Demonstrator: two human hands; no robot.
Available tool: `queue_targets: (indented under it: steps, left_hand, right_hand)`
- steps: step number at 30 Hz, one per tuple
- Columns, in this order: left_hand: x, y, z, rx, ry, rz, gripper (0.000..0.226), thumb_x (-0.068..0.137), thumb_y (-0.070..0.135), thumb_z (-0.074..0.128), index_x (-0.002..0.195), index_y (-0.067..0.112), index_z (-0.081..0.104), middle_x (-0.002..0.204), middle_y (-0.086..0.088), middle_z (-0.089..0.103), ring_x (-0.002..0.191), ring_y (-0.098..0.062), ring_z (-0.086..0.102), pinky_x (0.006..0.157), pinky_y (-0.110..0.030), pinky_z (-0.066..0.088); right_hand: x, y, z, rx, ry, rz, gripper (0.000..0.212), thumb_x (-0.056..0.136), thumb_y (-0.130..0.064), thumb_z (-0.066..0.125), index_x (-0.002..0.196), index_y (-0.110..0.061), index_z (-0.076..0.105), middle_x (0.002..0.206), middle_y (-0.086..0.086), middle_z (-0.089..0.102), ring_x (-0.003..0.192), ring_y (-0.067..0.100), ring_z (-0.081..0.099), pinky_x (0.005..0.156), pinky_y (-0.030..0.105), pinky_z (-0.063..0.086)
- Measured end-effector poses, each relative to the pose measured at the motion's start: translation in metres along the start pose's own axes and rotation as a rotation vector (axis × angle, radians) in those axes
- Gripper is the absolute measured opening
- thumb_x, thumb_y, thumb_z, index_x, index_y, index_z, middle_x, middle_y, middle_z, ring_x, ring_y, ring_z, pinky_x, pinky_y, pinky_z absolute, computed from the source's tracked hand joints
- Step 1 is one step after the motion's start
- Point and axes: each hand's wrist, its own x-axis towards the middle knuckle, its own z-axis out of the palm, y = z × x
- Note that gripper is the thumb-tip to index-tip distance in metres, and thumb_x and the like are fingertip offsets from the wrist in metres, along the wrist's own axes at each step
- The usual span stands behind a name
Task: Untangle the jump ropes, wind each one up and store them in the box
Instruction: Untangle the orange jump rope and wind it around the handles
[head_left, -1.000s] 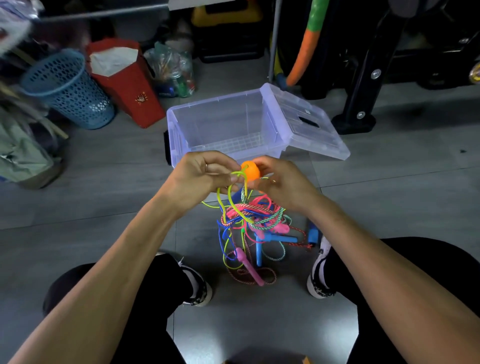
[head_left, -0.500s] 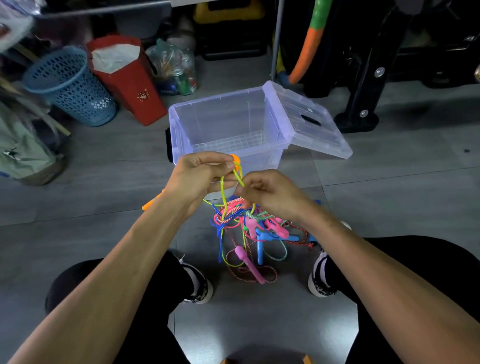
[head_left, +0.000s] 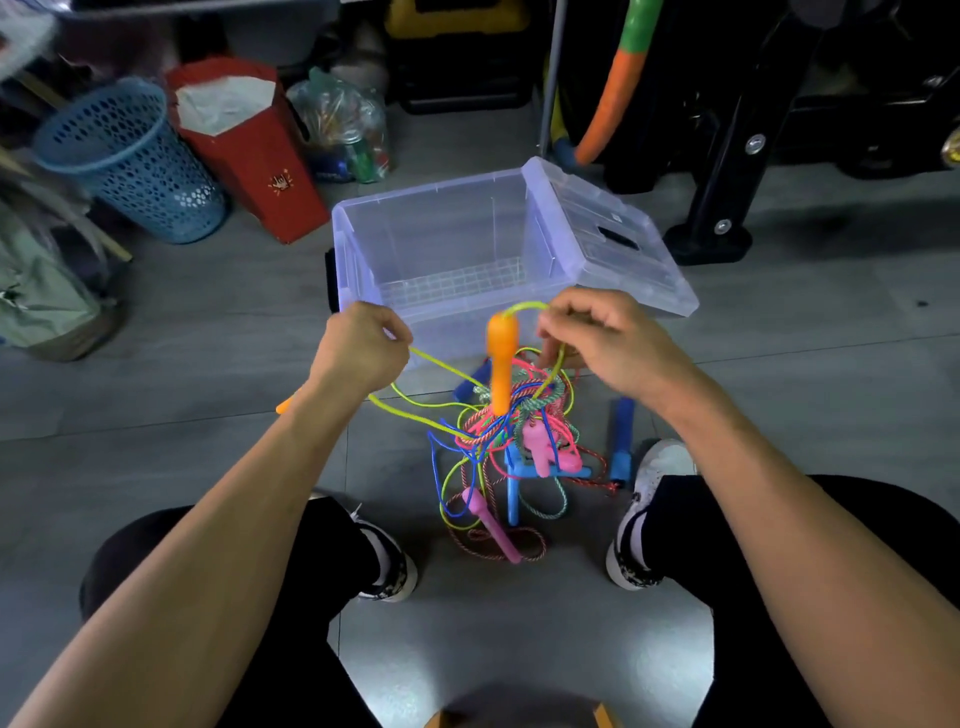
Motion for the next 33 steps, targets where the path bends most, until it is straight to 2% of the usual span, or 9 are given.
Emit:
queue_targets:
  steps: [6,9,12,15,19,22,25,30,33]
  left_hand:
    - [-0.001,0.006,-0.007,0.158,-0.084,-0.096,0.019,0.08,0.014,0.053,0.064,0.004,0.053,0.061,-0.006,0.045,0.063,-0.027,0.041,0.05,-0.026,0.034]
    - [-0.006,0.008,-0.011,0.26,-0.176,0.016,0.031,0.088,0.034,0.062,0.072,0.009,0.071,0.066,-0.005,0.055,0.071,-0.024,0.052,0.064,-0.027,0.04]
    - [-0.016,0.014,-0.014,-0.127,-0.205,0.061,0.028,0.092,0.033,0.063,0.07,0.019,0.072,0.061,0.005,0.059,0.061,-0.013,0.053,0.063,-0.022,0.039]
    - [-0.025,0.024,-0.022,-0.458,-0.174,0.128,0.031,0.097,0.028,0.057,0.074,0.008,0.067,0.045,0.014,0.044,0.044,-0.006,0.035,0.046,-0.017,0.029]
    - [-0.037,0.035,-0.03,-0.67,-0.266,0.236,0.029,0.098,0.019,0.054,0.081,0.0,0.068,0.055,0.006,0.044,0.047,-0.008,0.028,0.046,-0.018,0.024]
    - [-0.043,0.04,-0.031,-0.706,-0.377,0.312,0.028,0.096,0.019,0.056,0.074,0.013,0.072,0.062,-0.004,0.042,0.044,-0.007,0.025,0.043,-0.016,0.023]
    - [-0.042,0.042,-0.037,-0.71,-0.297,0.318,0.026,0.097,0.019,0.054,0.084,-0.001,0.066,0.05,0.012,0.04,0.041,-0.004,0.022,0.041,-0.015,0.019]
    - [-0.036,0.037,-0.048,-1.008,-0.225,0.298,0.029,0.099,0.02,0.05,0.078,0.002,0.058,0.052,0.009,0.044,0.042,-0.006,0.022,0.044,-0.021,0.015]
    - [-0.032,0.034,-0.053,-1.062,-0.255,0.327,0.029,0.098,0.022,0.048,0.077,0.005,0.059,0.053,0.009,0.046,0.041,-0.005,0.023,0.043,-0.02,0.015]
  right_hand:
    - [0.008,0.023,-0.016,-0.145,0.251,0.192,0.021,0.093,-0.015,0.054,0.083,0.0,0.064,0.081,0.01,0.073,0.08,0.026,0.071,0.078,0.051,0.057]
    - [0.009,0.038,-0.011,-0.222,0.229,0.259,0.021,0.089,-0.012,0.053,0.08,0.002,0.065,0.078,0.009,0.073,0.077,0.026,0.07,0.077,0.049,0.057]
    - [0.009,0.054,0.001,-0.375,0.137,0.294,0.023,0.087,-0.018,0.053,0.077,0.002,0.059,0.075,0.015,0.069,0.077,0.034,0.067,0.075,0.047,0.056]
    - [0.006,0.058,0.012,-0.616,0.059,0.334,0.019,0.086,-0.028,0.06,0.087,-0.009,0.064,0.087,0.004,0.065,0.092,0.027,0.062,0.079,0.029,0.048]
    - [0.003,0.042,0.04,-0.282,-0.136,0.038,0.044,0.087,-0.034,0.069,0.129,-0.026,0.058,0.126,-0.012,0.061,0.115,0.005,0.057,0.099,0.024,0.044]
    - [0.007,0.035,0.056,-0.217,-0.143,-0.082,0.022,0.091,-0.037,0.062,0.11,-0.028,0.069,0.102,-0.008,0.07,0.092,0.0,0.062,0.087,0.025,0.05]
    - [0.019,0.033,0.05,-0.256,-0.023,-0.069,0.018,0.091,-0.031,0.061,0.084,-0.018,0.07,0.072,0.0,0.067,0.067,0.013,0.058,0.072,0.034,0.048]
    - [0.025,0.068,0.039,-0.743,-0.175,-0.006,0.013,0.088,-0.019,0.059,0.092,-0.017,0.072,0.09,0.005,0.069,0.085,0.023,0.062,0.079,0.036,0.051]
    - [0.022,0.072,0.048,-0.586,-0.166,-0.066,0.031,0.085,-0.03,0.068,0.115,-0.022,0.065,0.103,-0.003,0.064,0.088,0.01,0.054,0.087,0.034,0.048]
